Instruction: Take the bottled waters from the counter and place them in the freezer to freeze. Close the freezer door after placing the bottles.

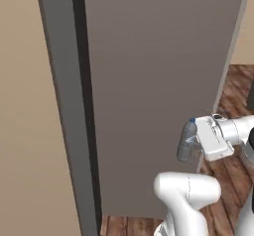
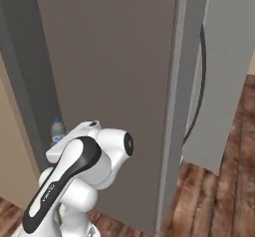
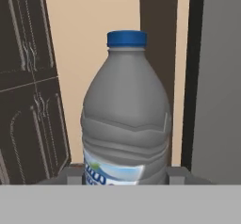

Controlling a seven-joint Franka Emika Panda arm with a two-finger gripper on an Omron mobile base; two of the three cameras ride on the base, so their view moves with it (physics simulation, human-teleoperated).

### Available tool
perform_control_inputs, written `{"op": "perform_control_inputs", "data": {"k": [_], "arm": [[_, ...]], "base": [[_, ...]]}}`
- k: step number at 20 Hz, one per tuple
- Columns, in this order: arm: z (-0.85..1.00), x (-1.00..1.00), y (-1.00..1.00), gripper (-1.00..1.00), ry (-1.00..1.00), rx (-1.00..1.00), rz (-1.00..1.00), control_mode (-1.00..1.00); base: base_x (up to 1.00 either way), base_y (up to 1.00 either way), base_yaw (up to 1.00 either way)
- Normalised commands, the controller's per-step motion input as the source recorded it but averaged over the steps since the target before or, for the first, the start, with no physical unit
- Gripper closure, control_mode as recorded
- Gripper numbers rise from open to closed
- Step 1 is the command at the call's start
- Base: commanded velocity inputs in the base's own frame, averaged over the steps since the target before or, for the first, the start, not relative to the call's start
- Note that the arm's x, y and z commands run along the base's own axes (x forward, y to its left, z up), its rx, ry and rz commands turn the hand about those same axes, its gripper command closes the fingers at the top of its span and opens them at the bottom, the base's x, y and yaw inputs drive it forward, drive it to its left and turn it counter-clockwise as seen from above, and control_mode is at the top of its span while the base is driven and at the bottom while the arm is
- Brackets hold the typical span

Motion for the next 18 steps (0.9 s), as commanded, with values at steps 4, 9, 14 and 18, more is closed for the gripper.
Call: {"op": "perform_control_inputs", "data": {"k": [4,9,14,18], "arm": [[0.00,0.00,0.00,1.00,0.00,0.00,0.00,1.00],[0.00,0.00,0.00,1.00,0.00,0.00,0.00,1.00],[0.00,0.00,0.00,1.00,0.00,0.00,0.00,1.00],[0.00,0.00,0.00,1.00,0.00,0.00,0.00,1.00]], "base": [[-0.25,-1.00,0.00],[-0.07,-1.00,0.00],[0.01,-0.86,0.00],[0.08,-0.87,0.00]]}}
